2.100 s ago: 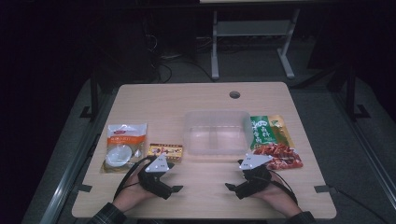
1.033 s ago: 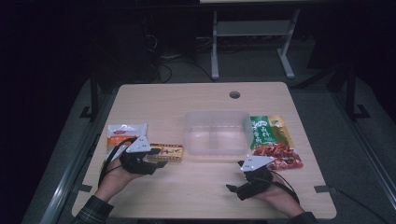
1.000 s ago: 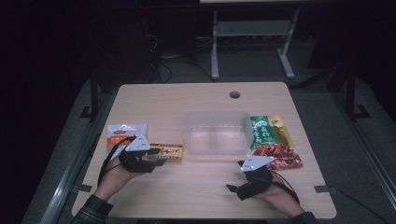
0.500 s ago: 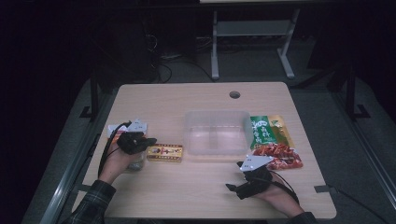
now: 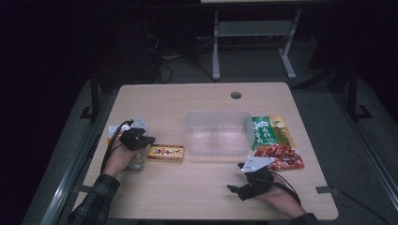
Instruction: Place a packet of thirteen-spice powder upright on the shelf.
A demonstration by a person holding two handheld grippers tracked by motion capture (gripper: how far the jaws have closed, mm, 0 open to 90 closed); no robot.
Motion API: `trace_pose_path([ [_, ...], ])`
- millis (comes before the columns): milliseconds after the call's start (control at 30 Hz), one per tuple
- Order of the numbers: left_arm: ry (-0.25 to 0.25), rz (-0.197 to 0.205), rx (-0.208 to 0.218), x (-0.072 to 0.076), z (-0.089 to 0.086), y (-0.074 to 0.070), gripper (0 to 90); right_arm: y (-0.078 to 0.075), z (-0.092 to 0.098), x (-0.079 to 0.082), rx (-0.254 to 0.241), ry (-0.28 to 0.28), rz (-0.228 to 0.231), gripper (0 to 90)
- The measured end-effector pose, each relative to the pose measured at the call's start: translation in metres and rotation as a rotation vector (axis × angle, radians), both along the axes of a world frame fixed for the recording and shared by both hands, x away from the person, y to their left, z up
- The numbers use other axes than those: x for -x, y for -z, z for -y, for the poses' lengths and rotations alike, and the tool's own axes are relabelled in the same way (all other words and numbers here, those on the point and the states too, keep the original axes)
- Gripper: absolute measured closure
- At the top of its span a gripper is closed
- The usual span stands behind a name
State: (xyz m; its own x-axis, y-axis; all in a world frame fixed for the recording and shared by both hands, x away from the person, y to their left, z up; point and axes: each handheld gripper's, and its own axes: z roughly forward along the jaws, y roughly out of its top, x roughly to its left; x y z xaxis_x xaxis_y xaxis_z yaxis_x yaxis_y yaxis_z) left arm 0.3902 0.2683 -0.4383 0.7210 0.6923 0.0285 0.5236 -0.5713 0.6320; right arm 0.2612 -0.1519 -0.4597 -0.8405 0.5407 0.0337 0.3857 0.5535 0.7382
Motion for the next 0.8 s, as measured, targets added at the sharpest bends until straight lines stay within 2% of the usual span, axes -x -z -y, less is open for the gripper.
trace_pose_path([
  [300,0.041,-0.039,-0.01,0.008,-0.003,-0.001,89.7,-0.001,0.002,0.0,-0.004,0.001,0.006,13.4],
  [567,0.067,-0.077,-0.012,0.023,-0.003,0.0,89.7,-0.001,0.002,0.001,-0.004,0.0,0.004,13.4],
  [667,0.08,-0.086,-0.03,0.028,-0.003,-0.001,89.8,-0.001,0.002,0.001,-0.003,0.0,0.006,13.4],
  [800,0.082,-0.112,-0.017,0.037,-0.002,0.001,89.8,-0.001,0.003,0.0,-0.005,0.002,0.006,13.4],
])
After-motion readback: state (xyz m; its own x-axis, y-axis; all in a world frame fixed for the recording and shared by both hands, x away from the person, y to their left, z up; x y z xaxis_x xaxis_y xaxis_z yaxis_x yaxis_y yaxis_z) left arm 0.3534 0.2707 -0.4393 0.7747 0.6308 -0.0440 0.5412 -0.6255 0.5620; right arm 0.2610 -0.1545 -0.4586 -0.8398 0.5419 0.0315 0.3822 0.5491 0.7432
